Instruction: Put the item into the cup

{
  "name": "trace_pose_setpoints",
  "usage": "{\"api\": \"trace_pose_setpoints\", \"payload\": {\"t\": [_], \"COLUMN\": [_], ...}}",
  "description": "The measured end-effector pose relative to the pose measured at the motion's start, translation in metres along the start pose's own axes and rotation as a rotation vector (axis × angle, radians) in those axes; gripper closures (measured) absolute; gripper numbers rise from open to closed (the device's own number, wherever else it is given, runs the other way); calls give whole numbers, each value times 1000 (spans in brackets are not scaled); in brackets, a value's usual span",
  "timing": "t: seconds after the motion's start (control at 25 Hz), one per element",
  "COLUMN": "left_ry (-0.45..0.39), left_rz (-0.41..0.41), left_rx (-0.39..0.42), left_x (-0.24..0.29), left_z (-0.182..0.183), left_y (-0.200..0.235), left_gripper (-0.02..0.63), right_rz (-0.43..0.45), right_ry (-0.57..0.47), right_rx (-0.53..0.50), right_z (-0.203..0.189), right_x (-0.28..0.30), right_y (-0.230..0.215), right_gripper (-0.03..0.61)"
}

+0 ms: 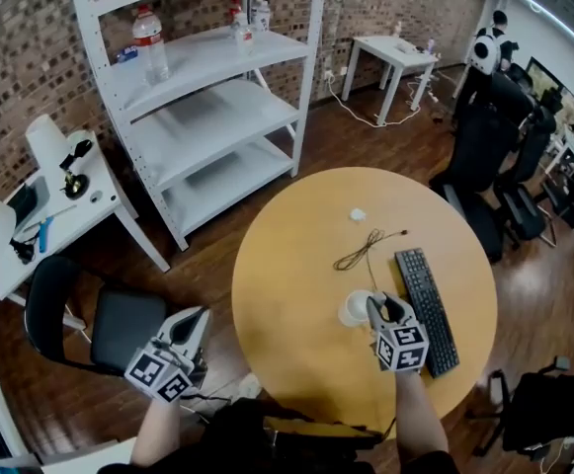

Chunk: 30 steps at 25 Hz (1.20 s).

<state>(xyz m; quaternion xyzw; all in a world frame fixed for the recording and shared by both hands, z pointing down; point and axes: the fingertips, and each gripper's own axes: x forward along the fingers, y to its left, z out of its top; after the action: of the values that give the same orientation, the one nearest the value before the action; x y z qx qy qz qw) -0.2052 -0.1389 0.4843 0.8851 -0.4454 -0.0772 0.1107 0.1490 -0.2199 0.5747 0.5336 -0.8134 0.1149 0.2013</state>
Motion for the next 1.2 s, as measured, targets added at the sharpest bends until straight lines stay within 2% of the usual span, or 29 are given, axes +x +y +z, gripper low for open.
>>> {"api": "trace_pose_setpoints", "payload": {"t": [0.16,0.24,0.4,0.52,0.64,0.84,1.0,1.2], "left_ry": [-1,-1,4,17,21,29,39,72], "left_rz": [57,69,69,52,15,-73,-163,-266], "left_rx": [-9,-15,-13,-5,9,40,48,62], "left_x": [-17,-21,-22,-18,-8,25,55,90], "left_z": [-5,-7,-8,-9,-6,-2,0,-9], "left_y": [13,14,8,5,-1,-18,-40,-76], "left_gripper": [621,621,620,620,621,620,620,620], "right_rz": [-10,-11,-9,-1,1,-48,-111,-224], "right_ry": [13,20,4,-61,-131,-213,-326,-404], "right_rx": [13,26,38,70,113,142,200,267], "right_z": [-8,-15,-13,-5,1,12,20,5], "right_x": [11,16,13,3,-14,-54,-101,-159], "right_y": [-1,-4,-5,-2,-3,-15,-29,-52], "right_gripper": [442,389,385,385,385,387,388,428]}}
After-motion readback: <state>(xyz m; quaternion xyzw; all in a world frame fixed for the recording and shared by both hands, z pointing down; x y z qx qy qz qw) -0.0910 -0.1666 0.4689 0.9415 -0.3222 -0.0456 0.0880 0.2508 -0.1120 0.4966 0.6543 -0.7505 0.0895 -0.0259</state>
